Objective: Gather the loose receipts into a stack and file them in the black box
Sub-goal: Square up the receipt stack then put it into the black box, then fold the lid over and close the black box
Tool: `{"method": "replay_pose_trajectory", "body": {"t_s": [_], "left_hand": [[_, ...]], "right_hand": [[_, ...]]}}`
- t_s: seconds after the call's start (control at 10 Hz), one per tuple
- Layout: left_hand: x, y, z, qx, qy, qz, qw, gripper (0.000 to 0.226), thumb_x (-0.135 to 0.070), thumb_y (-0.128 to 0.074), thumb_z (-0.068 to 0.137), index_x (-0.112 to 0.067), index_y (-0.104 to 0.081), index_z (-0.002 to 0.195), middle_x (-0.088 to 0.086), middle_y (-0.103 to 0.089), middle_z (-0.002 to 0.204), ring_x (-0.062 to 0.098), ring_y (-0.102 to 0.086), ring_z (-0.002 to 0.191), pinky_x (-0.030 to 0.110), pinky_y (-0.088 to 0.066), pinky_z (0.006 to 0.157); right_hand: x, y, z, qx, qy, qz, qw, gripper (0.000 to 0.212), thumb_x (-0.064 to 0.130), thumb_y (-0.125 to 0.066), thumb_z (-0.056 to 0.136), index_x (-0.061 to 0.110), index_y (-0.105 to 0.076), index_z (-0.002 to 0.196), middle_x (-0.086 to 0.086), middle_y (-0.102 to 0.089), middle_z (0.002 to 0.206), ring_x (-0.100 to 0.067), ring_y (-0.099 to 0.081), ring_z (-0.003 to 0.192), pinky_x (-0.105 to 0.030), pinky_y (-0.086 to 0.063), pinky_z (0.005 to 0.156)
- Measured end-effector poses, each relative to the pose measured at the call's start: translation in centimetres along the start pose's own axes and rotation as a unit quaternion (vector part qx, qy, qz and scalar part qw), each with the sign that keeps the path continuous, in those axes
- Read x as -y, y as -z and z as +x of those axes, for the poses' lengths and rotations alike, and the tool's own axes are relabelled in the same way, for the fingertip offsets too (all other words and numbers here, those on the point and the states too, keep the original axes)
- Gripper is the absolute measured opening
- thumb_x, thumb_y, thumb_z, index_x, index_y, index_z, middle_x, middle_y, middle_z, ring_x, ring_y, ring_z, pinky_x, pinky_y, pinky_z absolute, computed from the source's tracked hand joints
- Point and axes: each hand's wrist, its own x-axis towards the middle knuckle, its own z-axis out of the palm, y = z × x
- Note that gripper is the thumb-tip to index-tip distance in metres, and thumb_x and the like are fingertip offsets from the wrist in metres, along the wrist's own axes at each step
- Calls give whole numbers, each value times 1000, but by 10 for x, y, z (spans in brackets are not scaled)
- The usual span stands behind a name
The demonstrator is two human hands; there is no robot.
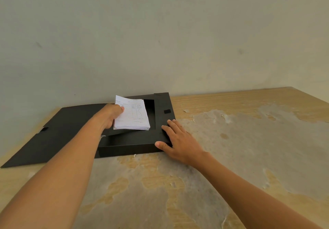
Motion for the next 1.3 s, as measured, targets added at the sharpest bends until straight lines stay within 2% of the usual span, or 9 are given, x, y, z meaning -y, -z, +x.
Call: {"method": "replay_pose_trajectory", "body": {"t_s": [0.2,0.5,0.6,0.7,0.8,0.9,1.0,1.1,1.3], "left_hand": [[8,-22,13,18,13,30,999,34,-10,-44,100,-2,-51,132,19,-58,131,35,-57,116,47,-47,97],[3,-63,11,47,9,90,995,39,-14,-49,98,-1,-45,135,21,-58,123,33,-58,107,41,-48,85],[1,-79,10,34,6,123,992,45,-16,-52,96,-2,-41,137,22,-56,125,34,-57,108,42,-46,86],[-3,-91,9,8,5,150,989,49,-19,-57,94,-1,-41,137,22,-55,125,31,-54,99,38,-44,79],[-3,-95,12,-46,-24,162,985,52,-20,-65,89,2,-46,132,20,-56,123,30,-57,103,33,-43,75],[0,-94,13,-79,-53,153,984,52,-20,-69,87,2,-49,129,19,-56,125,32,-56,113,31,-44,78],[2,-95,10,-74,-47,159,983,48,-16,-66,88,2,-49,129,19,-55,126,31,-57,110,29,-45,74],[3,-94,7,-75,-51,190,978,37,-7,-60,90,2,-51,124,19,-56,123,26,-56,93,28,-44,70],[0,-93,-4,-59,-85,271,957,45,-11,-64,86,1,-51,127,18,-60,117,25,-56,83,30,-46,63]], "right_hand": [[-1,-2,0,0,1,4,1000,76,65,-29,90,20,-18,150,-2,-4,162,-18,7,148,-44,-14,117],[-3,-3,0,3,6,0,1000,81,69,-23,86,20,-17,150,-3,-4,162,-20,6,148,-45,-9,119],[-2,-2,-1,-2,9,-2,1000,91,74,-10,77,19,-18,150,-5,-6,161,-20,5,148,-45,-9,119],[-2,-2,0,-1,9,-2,1000,94,76,-9,77,18,-18,150,-5,-6,161,-21,5,148,-47,-10,119],[-3,-3,0,-1,10,-8,1000,77,66,-24,90,19,-18,150,-5,-5,161,-21,6,148,-48,-8,119],[-4,-3,1,-1,9,-14,1000,76,65,-25,90,19,-18,150,-5,-5,161,-21,5,148,-48,-8,119],[-4,-4,1,-4,10,-19,1000,76,66,-25,90,18,-18,150,-5,-6,161,-21,5,149,-48,-9,119],[-4,-4,1,-8,12,-20,1000,76,65,-25,90,18,-19,149,-6,-6,161,-22,5,149,-48,-10,119],[-5,-5,1,-11,13,-21,1000,75,65,-25,91,18,-20,149,-6,-7,161,-22,4,149,-49,-10,119]]}}
